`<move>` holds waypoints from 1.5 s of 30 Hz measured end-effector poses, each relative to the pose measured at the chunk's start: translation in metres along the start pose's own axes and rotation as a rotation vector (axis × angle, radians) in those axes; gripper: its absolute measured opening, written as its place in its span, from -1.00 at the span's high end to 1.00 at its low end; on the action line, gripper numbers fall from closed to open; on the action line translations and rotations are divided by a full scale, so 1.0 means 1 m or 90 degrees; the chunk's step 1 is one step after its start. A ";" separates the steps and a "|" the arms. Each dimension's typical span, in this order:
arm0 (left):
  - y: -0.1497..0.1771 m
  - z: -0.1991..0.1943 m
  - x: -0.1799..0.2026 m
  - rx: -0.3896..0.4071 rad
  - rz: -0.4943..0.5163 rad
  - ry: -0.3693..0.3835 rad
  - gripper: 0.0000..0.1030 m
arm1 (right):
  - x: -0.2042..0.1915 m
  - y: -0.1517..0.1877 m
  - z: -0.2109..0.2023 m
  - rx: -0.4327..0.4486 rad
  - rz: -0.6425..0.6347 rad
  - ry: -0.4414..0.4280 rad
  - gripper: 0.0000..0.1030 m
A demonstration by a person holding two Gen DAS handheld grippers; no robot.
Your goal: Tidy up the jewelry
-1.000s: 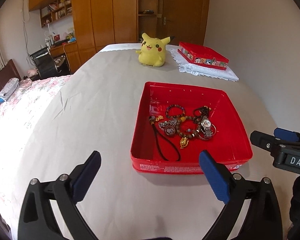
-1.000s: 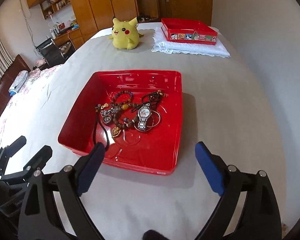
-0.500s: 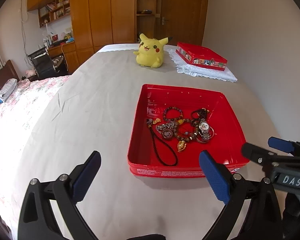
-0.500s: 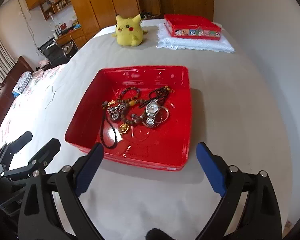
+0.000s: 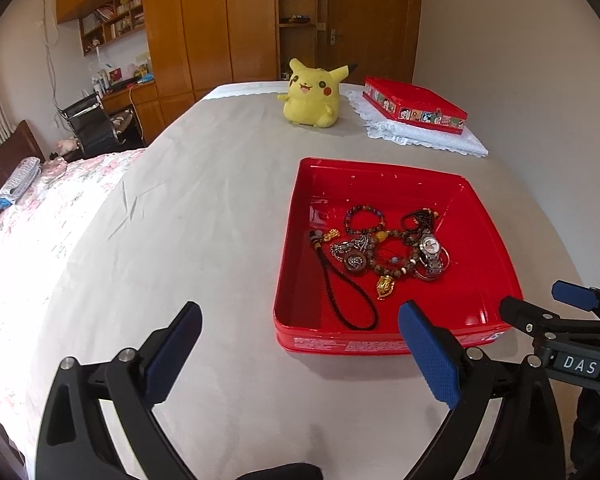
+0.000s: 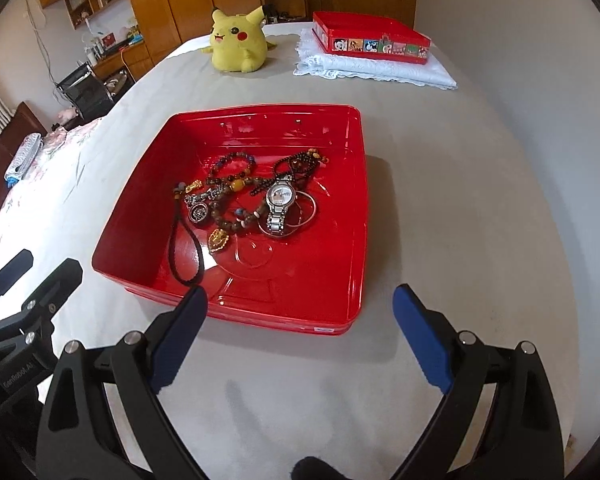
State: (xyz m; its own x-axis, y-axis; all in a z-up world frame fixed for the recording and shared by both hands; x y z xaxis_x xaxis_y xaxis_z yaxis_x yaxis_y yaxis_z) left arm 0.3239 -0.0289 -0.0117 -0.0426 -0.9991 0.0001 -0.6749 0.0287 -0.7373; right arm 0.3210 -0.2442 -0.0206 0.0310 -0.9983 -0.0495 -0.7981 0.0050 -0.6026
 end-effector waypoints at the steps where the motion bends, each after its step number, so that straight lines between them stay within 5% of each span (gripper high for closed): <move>1: 0.000 0.001 -0.001 -0.001 0.000 0.000 -0.91 | -0.001 0.001 0.000 0.000 -0.002 0.000 -0.80; 45: 0.005 0.009 -0.008 -0.016 -0.008 -0.010 -0.91 | 0.001 0.004 -0.004 -0.002 0.001 -0.018 -0.80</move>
State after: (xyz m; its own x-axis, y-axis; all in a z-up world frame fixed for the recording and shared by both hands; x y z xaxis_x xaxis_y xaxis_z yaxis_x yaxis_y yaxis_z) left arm 0.3279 -0.0209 -0.0216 -0.0223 -0.9998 -0.0012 -0.6934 0.0163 -0.7204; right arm 0.3153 -0.2458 -0.0195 0.0471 -0.9962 -0.0729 -0.8001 0.0061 -0.5998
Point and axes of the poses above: each gripper's, at about its wrist camera, not at the fingertips, and z roughly the way its jaws point, x to its right, y to its underside, the point moved 5 cm from there along z, roughly the way its jaws point, and after that the axes turned 7 degrees about x, right-handed, at the moved point
